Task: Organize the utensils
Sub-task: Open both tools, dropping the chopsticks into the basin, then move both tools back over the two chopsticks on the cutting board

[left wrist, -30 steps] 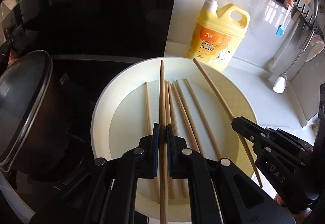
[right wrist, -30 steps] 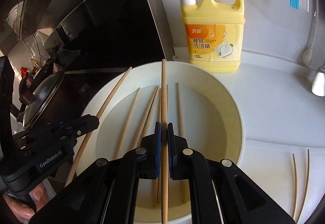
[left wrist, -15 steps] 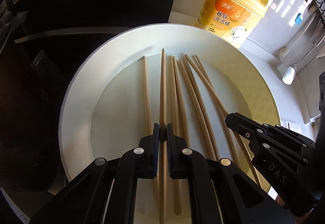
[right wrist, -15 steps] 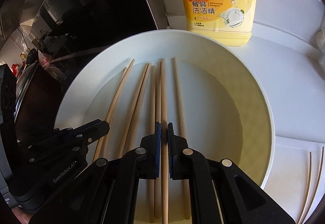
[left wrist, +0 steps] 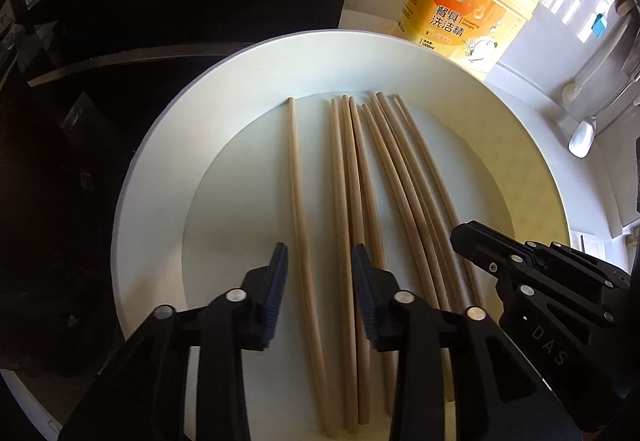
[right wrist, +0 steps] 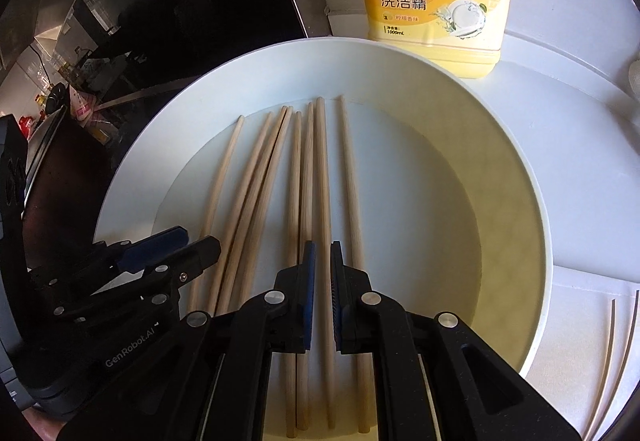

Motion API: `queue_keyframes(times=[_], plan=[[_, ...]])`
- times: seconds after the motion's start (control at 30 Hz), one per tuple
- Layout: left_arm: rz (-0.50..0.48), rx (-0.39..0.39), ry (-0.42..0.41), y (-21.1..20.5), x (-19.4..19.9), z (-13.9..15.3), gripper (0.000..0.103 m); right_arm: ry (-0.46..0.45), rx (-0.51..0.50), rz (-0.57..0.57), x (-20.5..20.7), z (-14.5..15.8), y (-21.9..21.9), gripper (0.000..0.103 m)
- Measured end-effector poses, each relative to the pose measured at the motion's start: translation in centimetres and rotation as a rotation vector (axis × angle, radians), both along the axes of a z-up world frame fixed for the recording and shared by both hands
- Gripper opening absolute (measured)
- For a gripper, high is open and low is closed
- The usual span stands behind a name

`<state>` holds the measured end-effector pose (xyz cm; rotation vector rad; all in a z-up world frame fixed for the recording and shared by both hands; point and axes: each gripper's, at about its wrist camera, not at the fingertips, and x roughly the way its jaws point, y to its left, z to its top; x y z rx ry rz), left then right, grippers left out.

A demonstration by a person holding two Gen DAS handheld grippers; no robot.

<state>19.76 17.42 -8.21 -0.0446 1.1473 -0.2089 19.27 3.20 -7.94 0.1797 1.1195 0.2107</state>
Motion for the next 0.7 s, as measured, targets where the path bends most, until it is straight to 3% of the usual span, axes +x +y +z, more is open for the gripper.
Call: queue_keyframes(times=[0.17, 0.23, 0.4, 0.6, 0.7], plan=[[0.012, 0.017, -0.039, 0.7, -0.7, 1.3, 0.053, -0.033, -0.001, -0.013, -0.7, 1.1, -0.8, 0.008], [0.019, 0.021, -0.05, 1.0, -1.0, 1.8, 0.058, -0.043, 0.0, -0.018, -1.1, 1.4, -0.9, 0.016], [0.037, 0.026, -0.058, 1.8, -1.5, 2.7, 0.065, -0.075, 0.006, -0.023, -2.0, 2.2, -1.2, 0.018], [0.039, 0.031, -0.062, 2.5, -2.6, 3.6, 0.073, -0.092, 0.005, -0.036, -3.1, 3.2, -1.3, 0.028], [0.041, 0.028, -0.073, 3.0, -3.3, 4.3, 0.078, -0.104, -0.006, -0.042, -3.9, 3.9, -1.3, 0.038]])
